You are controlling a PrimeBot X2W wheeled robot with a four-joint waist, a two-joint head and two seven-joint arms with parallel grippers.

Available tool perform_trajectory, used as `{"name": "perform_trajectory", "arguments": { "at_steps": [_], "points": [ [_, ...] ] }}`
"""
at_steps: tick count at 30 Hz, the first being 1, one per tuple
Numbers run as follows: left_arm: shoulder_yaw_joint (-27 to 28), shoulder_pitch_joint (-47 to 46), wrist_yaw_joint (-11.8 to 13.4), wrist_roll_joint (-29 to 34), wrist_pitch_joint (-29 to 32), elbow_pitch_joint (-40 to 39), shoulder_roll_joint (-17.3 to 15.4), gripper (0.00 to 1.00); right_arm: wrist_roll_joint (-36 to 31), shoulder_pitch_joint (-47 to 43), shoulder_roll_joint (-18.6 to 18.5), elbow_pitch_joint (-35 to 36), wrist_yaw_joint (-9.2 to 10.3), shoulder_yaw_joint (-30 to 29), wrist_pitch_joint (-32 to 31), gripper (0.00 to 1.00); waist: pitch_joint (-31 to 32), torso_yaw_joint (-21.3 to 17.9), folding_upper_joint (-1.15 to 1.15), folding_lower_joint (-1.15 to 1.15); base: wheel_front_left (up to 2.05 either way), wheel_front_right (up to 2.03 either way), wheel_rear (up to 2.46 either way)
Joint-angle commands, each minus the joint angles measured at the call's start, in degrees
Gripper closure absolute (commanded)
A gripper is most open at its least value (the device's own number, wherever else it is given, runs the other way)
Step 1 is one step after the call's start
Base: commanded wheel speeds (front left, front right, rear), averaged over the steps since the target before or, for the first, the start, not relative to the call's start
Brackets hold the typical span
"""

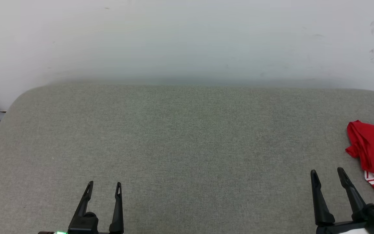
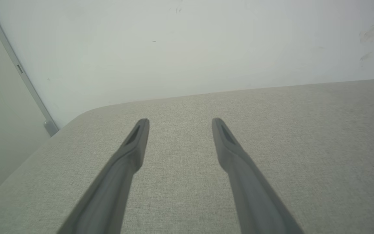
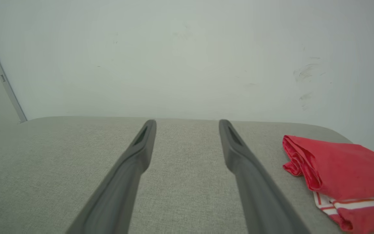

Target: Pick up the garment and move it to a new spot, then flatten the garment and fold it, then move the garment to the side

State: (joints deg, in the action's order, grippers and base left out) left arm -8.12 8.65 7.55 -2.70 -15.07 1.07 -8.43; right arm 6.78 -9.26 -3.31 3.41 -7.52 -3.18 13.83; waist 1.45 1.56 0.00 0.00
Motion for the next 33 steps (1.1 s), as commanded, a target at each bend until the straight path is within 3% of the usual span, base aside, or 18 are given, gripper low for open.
{"name": "perform_trajectory", "arguments": {
  "at_steps": [1, 11, 12, 17, 33],
  "points": [
    [0.3, 0.4, -0.1, 0.3, -0.1, 0.1, 0.1, 0.0, -0.4, -0.8, 0.3, 0.4, 0.07, 0.1, 0.2, 0.0, 0.1, 0.0, 0.0, 0.0, 0.0, 0.0, 0.0],
    [1.0, 0.8, -0.8, 0.3, -0.1, 0.1, 0.9, 0.0, -0.4, -2.3, 0.6, 1.4, 0.07, 0.5, 0.6, 0.0, 0.4, 0.1, 0.0, 0.0, 0.0, 0.0, 0.0],
    [1.1, 0.8, -0.7, 0.4, -0.1, 0.0, 1.0, 1.0, -0.4, -2.4, 0.6, 1.4, 0.07, 0.5, 0.6, 1.0, 0.4, 0.1, 0.0, 0.0, 0.0, 0.0, 0.0],
    [0.8, 0.9, -1.0, -1.2, 0.3, 2.0, 1.2, 1.0, 1.0, -1.7, 0.2, -0.8, -0.01, 0.7, 0.1, 1.0, 0.4, 0.1, 0.0, -0.01, 0.0, 0.0, 0.0],
    [2.5, -2.6, -3.9, -21.1, 3.8, 4.3, 1.1, 1.0, 20.2, 2.1, -0.8, -4.3, 0.0, 1.2, -3.1, 1.0, 0.1, -0.2, 0.0, -0.01, 0.0, 0.0, 0.0]
  ]
}}
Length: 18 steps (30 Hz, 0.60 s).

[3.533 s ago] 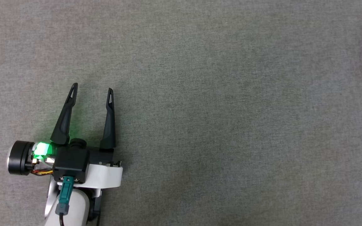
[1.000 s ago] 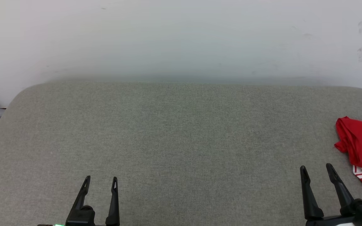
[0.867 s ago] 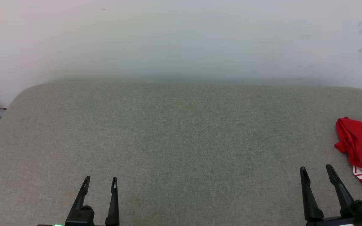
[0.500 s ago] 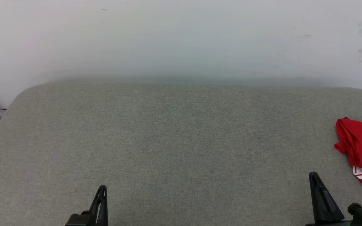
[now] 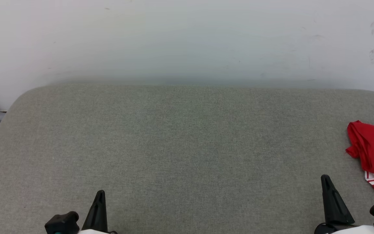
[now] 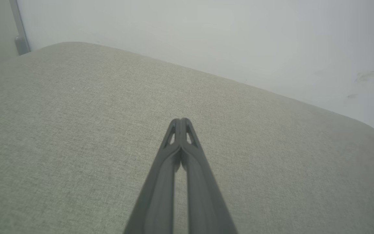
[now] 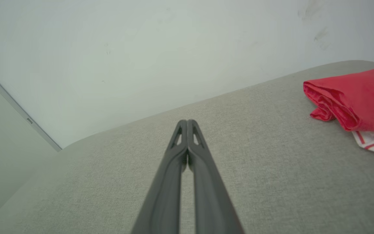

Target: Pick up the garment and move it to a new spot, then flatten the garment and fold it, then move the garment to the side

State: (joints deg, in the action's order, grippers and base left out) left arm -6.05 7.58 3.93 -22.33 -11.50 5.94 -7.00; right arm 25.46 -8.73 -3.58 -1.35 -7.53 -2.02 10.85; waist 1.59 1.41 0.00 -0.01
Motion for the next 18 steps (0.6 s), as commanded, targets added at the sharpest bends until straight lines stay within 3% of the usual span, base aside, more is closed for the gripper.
{"name": "perform_trajectory", "arguments": {
  "at_steps": [1, 18],
  "points": [
    [0.6, -1.7, -0.5, -2.6, 0.4, -0.4, -0.3, 1.0, 2.5, 1.7, -0.6, 0.3, 0.01, 0.1, -0.3, 1.0, 0.0, 0.0, 0.0, 0.0, 0.0, 0.0, 0.0],
    [2.3, -4.7, -3.1, -19.4, 3.7, 1.8, -0.1, 1.0, 18.6, 4.9, -1.2, -2.7, 0.02, 0.1, -3.4, 1.0, -0.3, -0.2, 0.0, 0.01, 0.0, 0.0, 0.0]
  ]
}}
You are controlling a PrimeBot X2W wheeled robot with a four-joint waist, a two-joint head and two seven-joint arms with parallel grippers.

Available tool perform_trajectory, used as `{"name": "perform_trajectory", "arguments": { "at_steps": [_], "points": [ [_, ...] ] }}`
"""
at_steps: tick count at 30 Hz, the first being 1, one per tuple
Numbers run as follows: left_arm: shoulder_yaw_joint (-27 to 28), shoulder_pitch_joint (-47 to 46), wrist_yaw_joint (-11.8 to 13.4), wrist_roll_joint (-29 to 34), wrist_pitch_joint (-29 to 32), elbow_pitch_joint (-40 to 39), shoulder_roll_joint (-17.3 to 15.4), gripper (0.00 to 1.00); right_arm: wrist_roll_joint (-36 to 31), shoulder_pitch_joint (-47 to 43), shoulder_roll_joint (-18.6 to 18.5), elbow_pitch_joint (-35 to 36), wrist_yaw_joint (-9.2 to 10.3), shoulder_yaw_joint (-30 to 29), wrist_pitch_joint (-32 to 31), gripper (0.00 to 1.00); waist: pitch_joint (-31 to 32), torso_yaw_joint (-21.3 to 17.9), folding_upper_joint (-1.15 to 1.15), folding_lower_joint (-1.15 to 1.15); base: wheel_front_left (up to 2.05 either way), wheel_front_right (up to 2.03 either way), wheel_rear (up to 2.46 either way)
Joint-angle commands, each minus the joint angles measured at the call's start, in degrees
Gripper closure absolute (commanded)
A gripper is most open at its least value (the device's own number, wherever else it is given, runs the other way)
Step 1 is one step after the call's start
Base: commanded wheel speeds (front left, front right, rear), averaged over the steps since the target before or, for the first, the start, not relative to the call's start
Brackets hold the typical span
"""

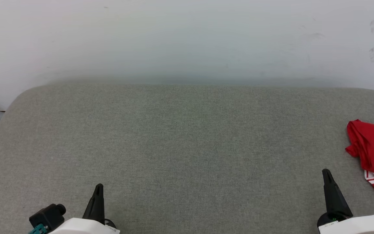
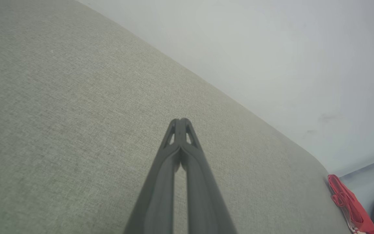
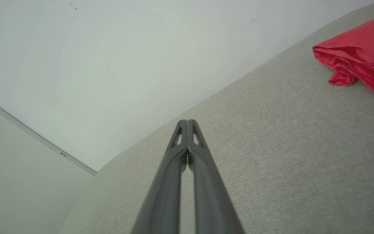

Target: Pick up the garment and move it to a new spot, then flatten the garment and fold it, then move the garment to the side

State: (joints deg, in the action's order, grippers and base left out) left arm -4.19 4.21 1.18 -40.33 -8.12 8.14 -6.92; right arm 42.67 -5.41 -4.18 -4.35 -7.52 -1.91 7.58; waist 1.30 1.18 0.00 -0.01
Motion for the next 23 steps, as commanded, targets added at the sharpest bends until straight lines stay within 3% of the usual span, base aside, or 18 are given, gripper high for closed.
{"name": "perform_trajectory", "arguments": {
  "at_steps": [1, 23],
  "points": [
    [0.5, -1.5, -0.5, -2.3, 0.5, -0.3, -0.2, 1.0, 2.3, 1.8, -0.6, 0.2, 0.01, 0.0, -0.4, 1.0, 0.0, 0.0, 0.0, 0.01, 0.0, 0.0, 0.0],
    [2.7, -4.3, -3.2, -18.8, 4.1, 1.4, 0.4, 1.0, 18.1, 5.0, -0.8, -2.8, 0.02, -0.4, -3.8, 1.0, -0.4, -0.3, 0.0, 0.01, 0.0, 0.0, 0.0]
  ]
}}
